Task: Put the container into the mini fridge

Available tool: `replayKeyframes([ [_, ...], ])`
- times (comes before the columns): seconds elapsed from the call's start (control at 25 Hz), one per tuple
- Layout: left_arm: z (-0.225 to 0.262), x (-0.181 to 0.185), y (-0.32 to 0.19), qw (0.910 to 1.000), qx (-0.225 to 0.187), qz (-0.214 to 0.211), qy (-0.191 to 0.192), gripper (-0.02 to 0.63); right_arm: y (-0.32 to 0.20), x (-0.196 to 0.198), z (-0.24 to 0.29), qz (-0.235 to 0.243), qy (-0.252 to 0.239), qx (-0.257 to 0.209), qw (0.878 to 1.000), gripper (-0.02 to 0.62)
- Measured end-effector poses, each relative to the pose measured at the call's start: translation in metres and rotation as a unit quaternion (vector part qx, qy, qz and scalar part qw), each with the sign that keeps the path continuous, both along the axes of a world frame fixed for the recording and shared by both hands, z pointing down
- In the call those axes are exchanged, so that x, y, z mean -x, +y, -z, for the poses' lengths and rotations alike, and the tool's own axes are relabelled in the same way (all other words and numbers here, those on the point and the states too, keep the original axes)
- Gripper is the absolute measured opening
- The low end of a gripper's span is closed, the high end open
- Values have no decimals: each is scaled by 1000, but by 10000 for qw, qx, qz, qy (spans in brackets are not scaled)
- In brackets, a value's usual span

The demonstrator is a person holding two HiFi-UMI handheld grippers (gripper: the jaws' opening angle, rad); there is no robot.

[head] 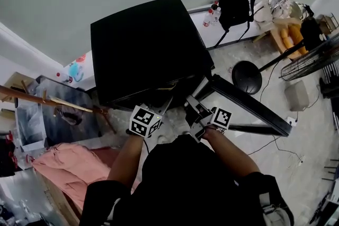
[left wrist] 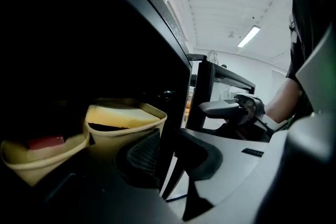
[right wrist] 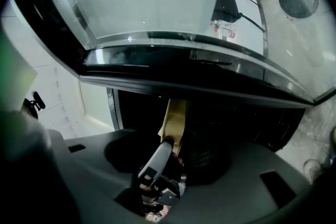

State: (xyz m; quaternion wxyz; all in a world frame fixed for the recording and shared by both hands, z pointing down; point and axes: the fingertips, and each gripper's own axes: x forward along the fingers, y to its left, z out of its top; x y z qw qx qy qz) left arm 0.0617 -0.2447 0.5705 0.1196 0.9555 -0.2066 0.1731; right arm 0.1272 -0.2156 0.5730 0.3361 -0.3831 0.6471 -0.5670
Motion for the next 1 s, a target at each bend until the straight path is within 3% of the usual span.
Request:
replayKeyframes([
  [0.72,-4,-5,-1,9996,68,277,-1,87,33,-8,21,26,400,-296,9988,190],
  [1.0,10,6,14,9986,15,498,153,87,42,6,42,359,1076,-676,9912,179],
])
